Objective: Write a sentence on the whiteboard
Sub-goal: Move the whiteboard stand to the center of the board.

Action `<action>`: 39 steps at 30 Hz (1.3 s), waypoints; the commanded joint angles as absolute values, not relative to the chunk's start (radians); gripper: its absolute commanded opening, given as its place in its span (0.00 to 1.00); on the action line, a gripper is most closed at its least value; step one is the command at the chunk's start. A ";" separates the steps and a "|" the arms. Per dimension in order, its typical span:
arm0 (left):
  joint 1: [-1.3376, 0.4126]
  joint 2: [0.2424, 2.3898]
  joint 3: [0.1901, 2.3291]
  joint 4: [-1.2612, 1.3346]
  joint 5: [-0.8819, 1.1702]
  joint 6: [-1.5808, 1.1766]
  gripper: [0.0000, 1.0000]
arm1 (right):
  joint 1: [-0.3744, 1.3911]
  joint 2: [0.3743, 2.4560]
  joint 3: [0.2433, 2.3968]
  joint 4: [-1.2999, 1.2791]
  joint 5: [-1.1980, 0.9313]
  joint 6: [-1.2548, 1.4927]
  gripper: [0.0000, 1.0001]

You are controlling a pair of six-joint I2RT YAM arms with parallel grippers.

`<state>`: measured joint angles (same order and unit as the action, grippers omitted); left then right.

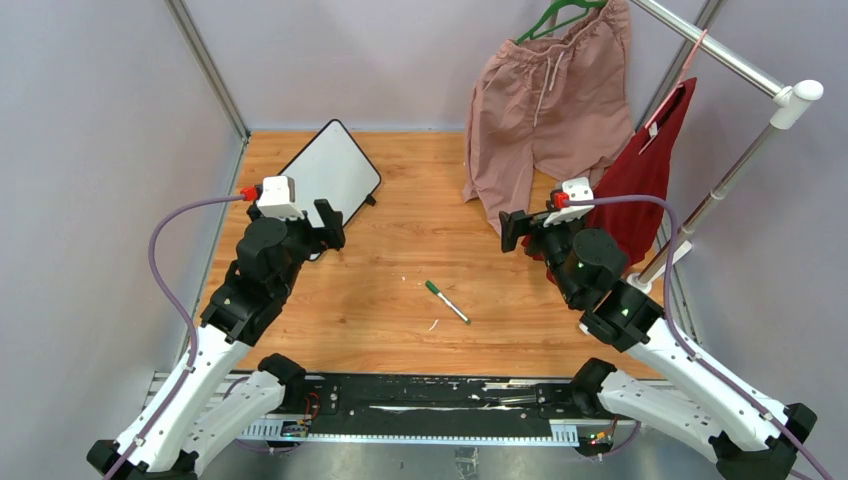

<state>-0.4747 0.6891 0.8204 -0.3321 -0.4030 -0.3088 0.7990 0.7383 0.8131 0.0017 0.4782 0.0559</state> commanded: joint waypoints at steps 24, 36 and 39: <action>-0.480 0.743 0.842 -0.431 -0.547 -0.542 1.00 | 0.812 0.743 0.785 -0.051 0.427 0.086 0.90; -0.483 1.003 0.878 -0.620 -0.688 -1.029 0.92 | 0.812 0.790 0.760 -0.104 0.436 0.176 0.88; -0.487 1.064 0.900 -0.621 -0.711 -1.072 0.89 | 0.812 0.799 0.756 -0.104 0.412 0.182 0.87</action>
